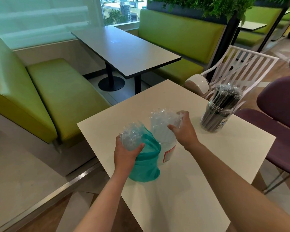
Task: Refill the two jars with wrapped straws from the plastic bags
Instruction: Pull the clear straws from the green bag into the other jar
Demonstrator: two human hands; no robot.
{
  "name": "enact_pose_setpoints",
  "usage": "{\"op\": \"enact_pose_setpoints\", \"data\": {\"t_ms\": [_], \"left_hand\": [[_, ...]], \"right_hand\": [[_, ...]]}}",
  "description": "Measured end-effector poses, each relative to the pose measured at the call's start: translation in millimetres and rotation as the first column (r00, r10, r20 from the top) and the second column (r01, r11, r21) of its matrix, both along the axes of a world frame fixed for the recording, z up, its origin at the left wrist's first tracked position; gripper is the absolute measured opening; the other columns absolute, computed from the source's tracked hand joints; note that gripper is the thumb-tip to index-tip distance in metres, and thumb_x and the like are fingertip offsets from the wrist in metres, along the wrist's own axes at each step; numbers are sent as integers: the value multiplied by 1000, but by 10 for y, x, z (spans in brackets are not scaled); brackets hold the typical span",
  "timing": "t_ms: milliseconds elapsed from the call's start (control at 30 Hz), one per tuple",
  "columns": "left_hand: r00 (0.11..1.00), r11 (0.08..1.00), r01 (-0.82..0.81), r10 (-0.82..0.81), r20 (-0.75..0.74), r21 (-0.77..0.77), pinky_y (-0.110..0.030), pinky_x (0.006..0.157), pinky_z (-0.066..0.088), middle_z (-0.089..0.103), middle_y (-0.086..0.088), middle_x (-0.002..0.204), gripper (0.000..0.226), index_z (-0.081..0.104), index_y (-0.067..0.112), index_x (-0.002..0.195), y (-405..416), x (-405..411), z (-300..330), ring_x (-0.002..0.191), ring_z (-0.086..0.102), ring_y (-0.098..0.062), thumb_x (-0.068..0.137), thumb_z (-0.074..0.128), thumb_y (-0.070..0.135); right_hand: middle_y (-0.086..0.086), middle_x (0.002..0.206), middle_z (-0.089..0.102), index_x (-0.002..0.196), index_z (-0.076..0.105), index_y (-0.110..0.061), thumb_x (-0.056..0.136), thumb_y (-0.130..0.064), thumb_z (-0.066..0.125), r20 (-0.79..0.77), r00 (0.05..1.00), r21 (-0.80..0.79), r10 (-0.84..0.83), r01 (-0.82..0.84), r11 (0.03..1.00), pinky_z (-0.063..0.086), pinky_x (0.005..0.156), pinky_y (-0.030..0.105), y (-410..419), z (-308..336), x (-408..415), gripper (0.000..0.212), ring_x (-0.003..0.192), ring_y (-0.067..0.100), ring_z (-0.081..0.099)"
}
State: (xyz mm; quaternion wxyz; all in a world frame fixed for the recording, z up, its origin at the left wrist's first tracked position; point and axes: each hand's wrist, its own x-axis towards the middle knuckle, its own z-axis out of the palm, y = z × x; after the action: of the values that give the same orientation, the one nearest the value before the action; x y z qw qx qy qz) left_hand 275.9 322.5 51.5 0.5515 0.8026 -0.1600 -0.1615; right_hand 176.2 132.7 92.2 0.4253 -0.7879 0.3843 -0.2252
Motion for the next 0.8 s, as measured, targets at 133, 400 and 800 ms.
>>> {"op": "enact_pose_setpoints", "data": {"t_ms": [133,400,800], "left_hand": [[1000,1000,5,-5,-4,-4,-33,101,42,45,4,136,83,32,27,136,3,7,-7,122,47,-17,72,83,39],[1000,1000,2,-2,-2,-27,-30,97,43,46,10,126,81,33,28,133,10,14,-10,117,48,-15,71,84,39],[999,998,37,-38,-17,-49,-34,98,47,50,8,128,84,37,28,135,68,29,-42,114,49,-13,68,84,45]], "right_hand": [[4,135,39,132,40,-30,89,-18,70,-3,1000,-256,-18,17,967,44,75,12,38,33,25,54,97,15,54],[5,135,33,128,49,-17,100,-28,51,-162,985,-275,62,-105,956,46,84,22,58,-107,-20,30,104,23,61],[-4,107,51,99,59,-18,91,-11,64,96,994,-356,51,-13,934,54,71,17,636,-61,-87,12,79,6,52]]}}
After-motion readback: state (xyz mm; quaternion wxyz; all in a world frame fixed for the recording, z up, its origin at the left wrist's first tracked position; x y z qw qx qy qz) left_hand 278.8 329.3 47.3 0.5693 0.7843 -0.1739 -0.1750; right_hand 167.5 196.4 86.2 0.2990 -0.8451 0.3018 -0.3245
